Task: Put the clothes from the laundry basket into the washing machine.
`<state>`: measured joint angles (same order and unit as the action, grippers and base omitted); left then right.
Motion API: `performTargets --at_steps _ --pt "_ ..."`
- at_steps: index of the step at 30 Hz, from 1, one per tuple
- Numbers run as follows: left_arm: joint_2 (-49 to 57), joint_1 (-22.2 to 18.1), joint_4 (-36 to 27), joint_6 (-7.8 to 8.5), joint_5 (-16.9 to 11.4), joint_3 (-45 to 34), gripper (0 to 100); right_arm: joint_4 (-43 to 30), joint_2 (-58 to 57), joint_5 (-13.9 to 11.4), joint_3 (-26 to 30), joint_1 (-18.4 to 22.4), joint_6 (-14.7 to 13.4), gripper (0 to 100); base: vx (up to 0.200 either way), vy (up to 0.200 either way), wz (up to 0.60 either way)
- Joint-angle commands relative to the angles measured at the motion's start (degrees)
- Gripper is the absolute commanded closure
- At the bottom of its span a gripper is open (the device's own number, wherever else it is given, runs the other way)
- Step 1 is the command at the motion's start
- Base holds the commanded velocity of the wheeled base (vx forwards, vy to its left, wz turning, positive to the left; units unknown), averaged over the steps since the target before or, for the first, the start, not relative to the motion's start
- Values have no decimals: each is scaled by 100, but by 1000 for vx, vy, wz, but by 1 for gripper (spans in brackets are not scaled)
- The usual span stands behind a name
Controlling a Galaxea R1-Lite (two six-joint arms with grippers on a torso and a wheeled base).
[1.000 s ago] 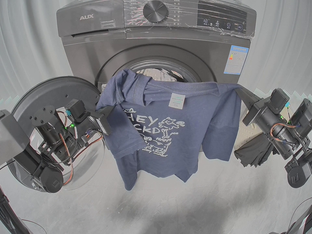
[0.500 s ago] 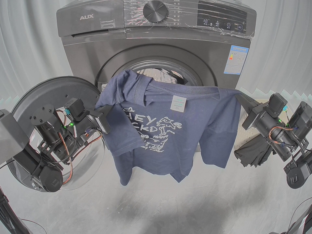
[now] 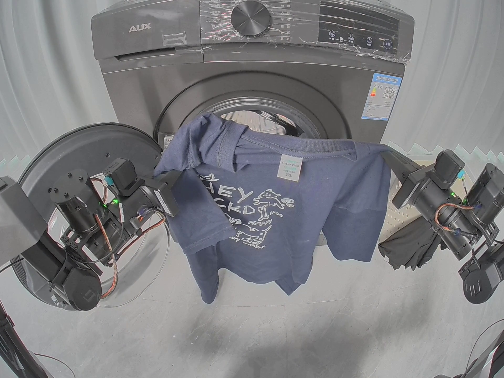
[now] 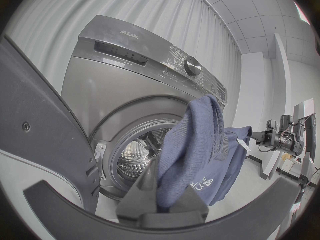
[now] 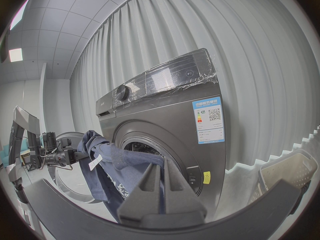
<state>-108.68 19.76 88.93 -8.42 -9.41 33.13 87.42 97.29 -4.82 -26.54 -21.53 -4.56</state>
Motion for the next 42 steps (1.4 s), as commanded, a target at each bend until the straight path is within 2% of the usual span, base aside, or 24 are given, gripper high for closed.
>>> performTargets --at_steps 1,6,10,14,17,18,20,21,23,24,26,30,33,37,38,42 --pt "-4 1 1 -1 1 -9 100 3 9 -2 -9 -9 -1 100 0 0 0" --pt "13 107 1 7 1 -18 100 12 70 16 70 -194 -10 100 0 0 0" --pt "233 546 -7 -19 9 70 100 30 325 306 272 -677 -63 100 0 0 0" --pt "251 872 -25 -28 18 246 100 74 818 297 263 -853 -71 100 0 0 0" --pt "198 959 -25 -19 27 299 100 65 967 288 272 -1002 -71 100 0 0 0" --pt "180 986 -25 -28 18 352 100 30 1002 297 360 -1222 -80 0 0 0 0" --pt "163 986 -25 -28 18 369 100 47 1046 297 430 -1336 -80 0 0 0 0" --pt "101 977 -16 -28 18 448 100 21 1116 288 808 -1565 -71 0 0 0 0" --pt "84 977 -16 -28 27 492 100 21 1143 288 993 -1635 -63 0 0 0 0" --pt "49 986 -25 -28 27 545 100 21 1257 244 1292 -1732 -36 0 0 0 0" --pt "31 995 -25 -28 36 563 100 65 1371 112 1503 -1793 -27 0 0 0 0" --pt "-4 1030 -16 -19 53 580 100 74 1477 -125 1661 -1846 -19 0 0 0 0" --pt "-4 1030 -16 -37 53 571 100 74 1547 -107 1494 -1811 -19 0 0 0 0" --pt "13 1074 -16 -37 45 563 100 82 2118 -55 782 -1635 -54 0 0 0 0" --pt "13 1074 -16 -37 45 563 100 82 2118 -55 782 -1635 -54 0 0 0 0" --pt "49 1082 -16 -37 1 527 100 82 2593 -134 -9 -1521 -36 0 0 0 0"
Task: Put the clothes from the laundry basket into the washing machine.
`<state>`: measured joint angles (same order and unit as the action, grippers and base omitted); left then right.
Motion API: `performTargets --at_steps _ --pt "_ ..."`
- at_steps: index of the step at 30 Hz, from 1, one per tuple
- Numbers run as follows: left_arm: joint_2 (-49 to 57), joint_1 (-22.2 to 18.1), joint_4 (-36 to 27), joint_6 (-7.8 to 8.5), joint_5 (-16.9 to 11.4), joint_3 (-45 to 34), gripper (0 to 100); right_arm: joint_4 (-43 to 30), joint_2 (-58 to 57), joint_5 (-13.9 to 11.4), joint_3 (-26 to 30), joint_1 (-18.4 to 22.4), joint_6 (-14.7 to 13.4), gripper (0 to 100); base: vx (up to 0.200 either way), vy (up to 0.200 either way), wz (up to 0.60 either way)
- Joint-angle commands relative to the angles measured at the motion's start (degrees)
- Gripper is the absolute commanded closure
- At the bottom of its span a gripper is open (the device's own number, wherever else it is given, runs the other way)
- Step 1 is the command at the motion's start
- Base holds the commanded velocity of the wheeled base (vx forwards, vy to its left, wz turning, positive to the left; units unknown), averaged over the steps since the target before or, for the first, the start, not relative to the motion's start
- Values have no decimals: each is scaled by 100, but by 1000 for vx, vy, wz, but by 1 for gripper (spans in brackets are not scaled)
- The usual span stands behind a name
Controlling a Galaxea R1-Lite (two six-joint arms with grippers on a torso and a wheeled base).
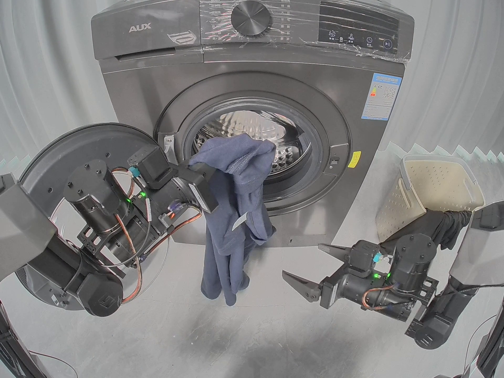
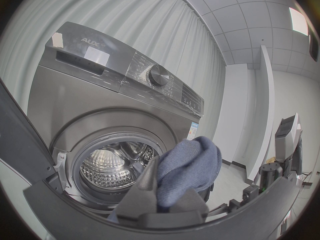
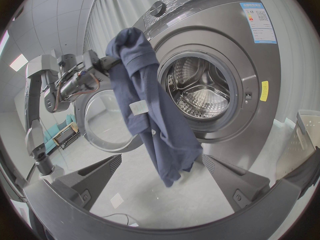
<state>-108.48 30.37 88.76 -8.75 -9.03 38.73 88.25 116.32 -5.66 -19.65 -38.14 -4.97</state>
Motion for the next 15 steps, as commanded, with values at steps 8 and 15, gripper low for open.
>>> performTargets --at_steps 8,15 --pt "55 22 1 -4 -37 -50 100 -1 1349 -568 -1797 185 14 0 0 0 0" --pt "47 31 10 -4 -37 -58 100 -18 1569 -990 -2447 88 -39 0 0 0 0"
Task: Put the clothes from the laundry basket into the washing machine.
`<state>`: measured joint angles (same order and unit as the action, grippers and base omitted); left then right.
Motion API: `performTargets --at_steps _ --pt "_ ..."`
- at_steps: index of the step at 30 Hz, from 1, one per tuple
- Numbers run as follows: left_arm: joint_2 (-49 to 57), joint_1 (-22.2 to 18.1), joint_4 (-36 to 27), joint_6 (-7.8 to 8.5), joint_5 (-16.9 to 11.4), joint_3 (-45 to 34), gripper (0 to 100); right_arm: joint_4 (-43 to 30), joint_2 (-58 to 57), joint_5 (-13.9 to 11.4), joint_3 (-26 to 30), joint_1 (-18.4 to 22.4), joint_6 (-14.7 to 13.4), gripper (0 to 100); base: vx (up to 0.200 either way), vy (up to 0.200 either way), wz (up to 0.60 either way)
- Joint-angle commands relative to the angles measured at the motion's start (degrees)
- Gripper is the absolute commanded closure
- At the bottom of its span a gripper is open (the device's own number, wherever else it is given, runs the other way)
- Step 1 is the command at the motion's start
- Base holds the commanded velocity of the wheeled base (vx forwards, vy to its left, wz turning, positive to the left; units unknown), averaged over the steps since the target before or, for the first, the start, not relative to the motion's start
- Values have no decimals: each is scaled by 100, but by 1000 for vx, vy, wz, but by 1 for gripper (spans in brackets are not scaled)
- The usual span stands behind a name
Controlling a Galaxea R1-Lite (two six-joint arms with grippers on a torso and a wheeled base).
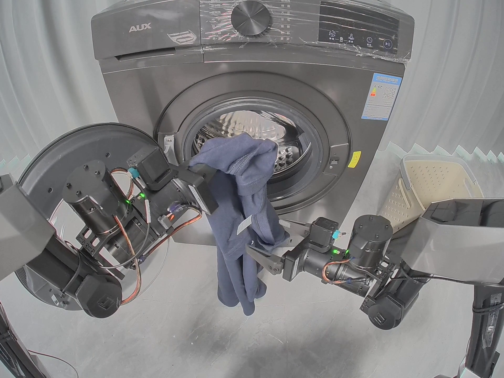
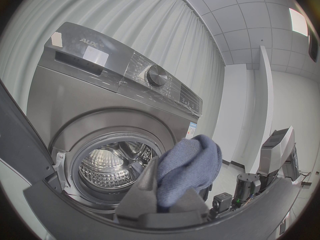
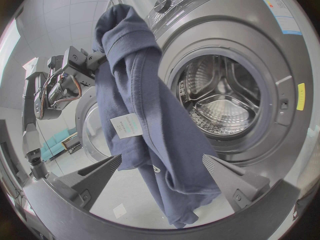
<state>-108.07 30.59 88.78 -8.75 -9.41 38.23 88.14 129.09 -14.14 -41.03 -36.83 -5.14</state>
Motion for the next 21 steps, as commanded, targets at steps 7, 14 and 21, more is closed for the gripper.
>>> performTargets --at_steps 7,14,21 --pt "-21 97 -1 -4 1 27 100 -7 539 -238 -608 -149 -39 0 0 0 0" --pt "-21 141 -1 5 18 53 100 -42 1075 -115 -1328 -281 -30 0 0 0 0" --pt "32 141 7 5 53 27 100 -51 1857 430 -2383 -316 49 0 0 0 0"
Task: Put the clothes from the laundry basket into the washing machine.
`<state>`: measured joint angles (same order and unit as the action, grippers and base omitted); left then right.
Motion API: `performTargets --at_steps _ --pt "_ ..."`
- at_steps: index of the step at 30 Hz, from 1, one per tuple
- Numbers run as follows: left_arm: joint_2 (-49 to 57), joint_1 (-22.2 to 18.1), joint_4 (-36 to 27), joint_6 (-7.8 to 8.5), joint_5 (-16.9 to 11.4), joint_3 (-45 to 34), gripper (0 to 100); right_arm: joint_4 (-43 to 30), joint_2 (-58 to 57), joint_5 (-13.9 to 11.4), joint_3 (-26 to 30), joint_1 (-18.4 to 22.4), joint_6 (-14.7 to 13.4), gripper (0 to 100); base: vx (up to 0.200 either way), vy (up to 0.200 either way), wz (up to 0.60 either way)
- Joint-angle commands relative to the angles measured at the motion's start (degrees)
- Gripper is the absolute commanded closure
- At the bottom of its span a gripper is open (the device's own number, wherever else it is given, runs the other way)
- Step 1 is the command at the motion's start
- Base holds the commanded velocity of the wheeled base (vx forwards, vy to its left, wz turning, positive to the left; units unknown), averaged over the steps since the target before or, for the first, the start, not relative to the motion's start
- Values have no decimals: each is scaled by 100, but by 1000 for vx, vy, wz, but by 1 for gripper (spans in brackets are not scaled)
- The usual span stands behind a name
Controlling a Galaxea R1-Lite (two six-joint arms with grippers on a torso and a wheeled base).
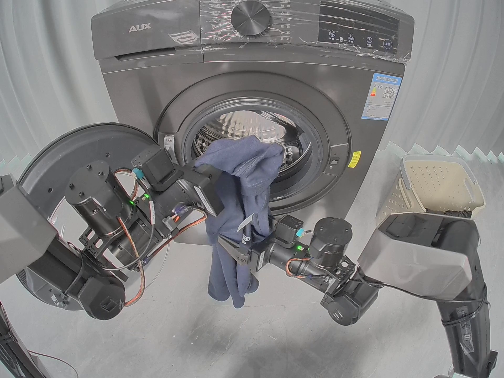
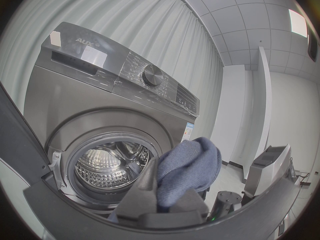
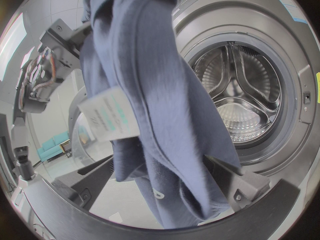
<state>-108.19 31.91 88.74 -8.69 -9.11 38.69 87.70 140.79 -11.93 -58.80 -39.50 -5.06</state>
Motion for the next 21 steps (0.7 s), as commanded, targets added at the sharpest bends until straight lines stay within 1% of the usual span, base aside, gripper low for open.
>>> performTargets --at_steps 1,3,5,8,10,12,14,18,19,21 --pt "53 -1 3 -1 23 -28 100 -16 713 227 -668 -67 40 0 0 0 0" --pt "88 -1 12 -1 23 -28 100 -34 731 288 -730 -84 49 0 0 0 0" --pt "96 -1 12 -1 23 -20 100 -121 810 446 -791 -93 49 0 0 0 0" --pt "96 -1 12 -1 32 -11 100 -157 880 508 -888 -102 49 0 0 0 0" --pt "132 -1 12 -10 32 -20 100 -201 1021 666 -1169 -102 66 0 0 0 0" --pt "132 -1 12 -10 32 -20 100 -297 1100 895 -1354 -102 75 0 0 0 0" --pt "132 -10 12 -10 32 -20 100 -324 1135 983 -1433 -102 75 0 0 0 0" --pt "123 -63 12 -10 32 -37 100 -271 1153 1000 -1407 -111 66 0 0 0 0" --pt "123 -89 12 -10 32 -37 100 -253 1126 1009 -1389 -102 40 100 0 0 0" --pt "114 -133 12 -45 32 -64 100 -245 1065 1070 -1336 -32 14 100 0 0 0"
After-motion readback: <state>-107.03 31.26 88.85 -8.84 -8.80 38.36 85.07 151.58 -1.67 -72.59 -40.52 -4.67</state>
